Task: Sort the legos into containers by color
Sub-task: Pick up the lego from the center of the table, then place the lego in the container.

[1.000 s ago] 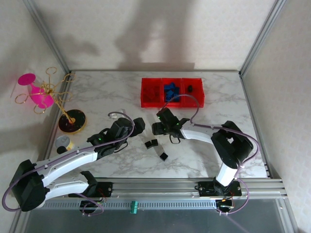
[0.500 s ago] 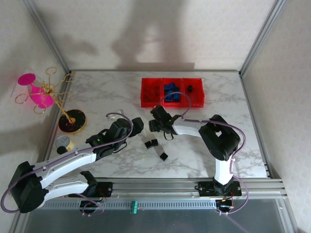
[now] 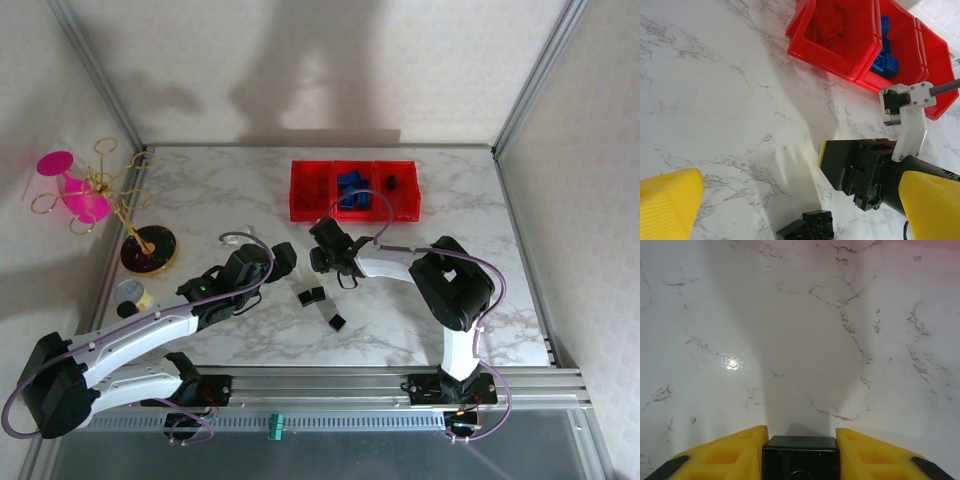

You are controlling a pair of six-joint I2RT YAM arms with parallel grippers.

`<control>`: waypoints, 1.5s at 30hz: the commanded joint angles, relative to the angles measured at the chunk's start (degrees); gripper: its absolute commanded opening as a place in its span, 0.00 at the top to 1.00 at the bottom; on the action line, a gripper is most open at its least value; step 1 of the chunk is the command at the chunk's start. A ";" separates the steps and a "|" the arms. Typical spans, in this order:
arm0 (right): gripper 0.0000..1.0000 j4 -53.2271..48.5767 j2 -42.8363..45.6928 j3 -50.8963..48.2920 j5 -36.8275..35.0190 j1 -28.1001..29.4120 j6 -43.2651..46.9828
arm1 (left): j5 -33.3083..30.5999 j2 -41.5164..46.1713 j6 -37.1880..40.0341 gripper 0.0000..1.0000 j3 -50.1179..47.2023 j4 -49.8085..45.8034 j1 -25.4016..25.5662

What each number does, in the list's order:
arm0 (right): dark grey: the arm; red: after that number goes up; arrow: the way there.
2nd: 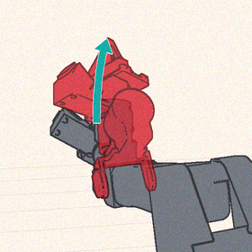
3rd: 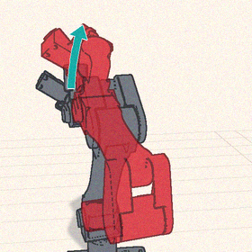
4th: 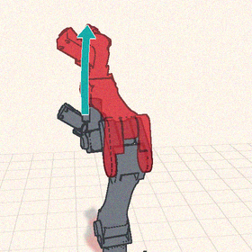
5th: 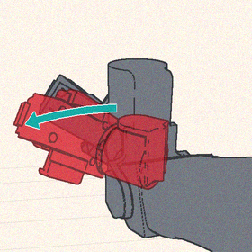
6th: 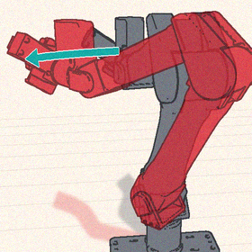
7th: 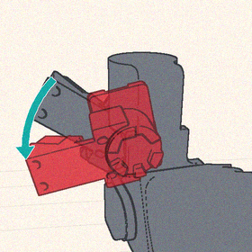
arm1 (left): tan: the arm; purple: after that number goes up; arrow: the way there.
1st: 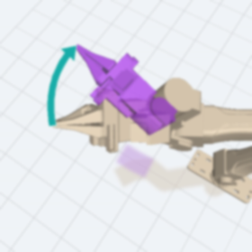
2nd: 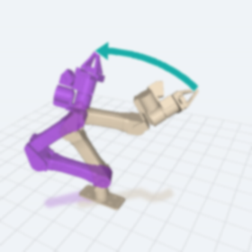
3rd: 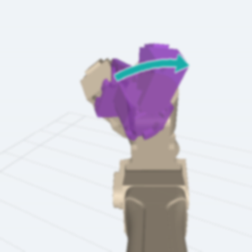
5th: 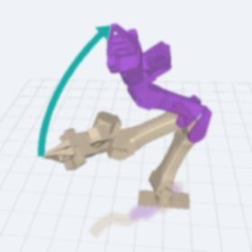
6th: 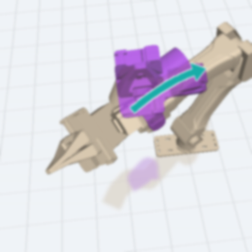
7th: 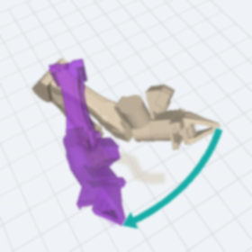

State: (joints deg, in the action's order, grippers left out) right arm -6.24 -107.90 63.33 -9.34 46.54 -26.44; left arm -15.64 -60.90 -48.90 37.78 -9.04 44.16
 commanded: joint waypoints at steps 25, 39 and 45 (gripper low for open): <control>0.64 1.43 6.28 7.42 -8.87 -26.24 0.38 | 9.35 -15.56 3.77 0.00 13.20 10.83 1.28; 0.52 0.51 -7.24 20.57 -7.37 -30.11 4.20 | 9.14 -17.24 4.63 0.00 15.48 10.80 1.19; 0.45 0.52 -2.75 17.59 -5.75 -29.70 3.76 | 8.78 -16.13 5.18 0.00 15.75 9.49 1.19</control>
State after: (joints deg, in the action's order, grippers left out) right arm -5.56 -114.72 81.65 -16.16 16.43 -23.11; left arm -6.61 -78.13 -44.97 51.75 1.39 44.97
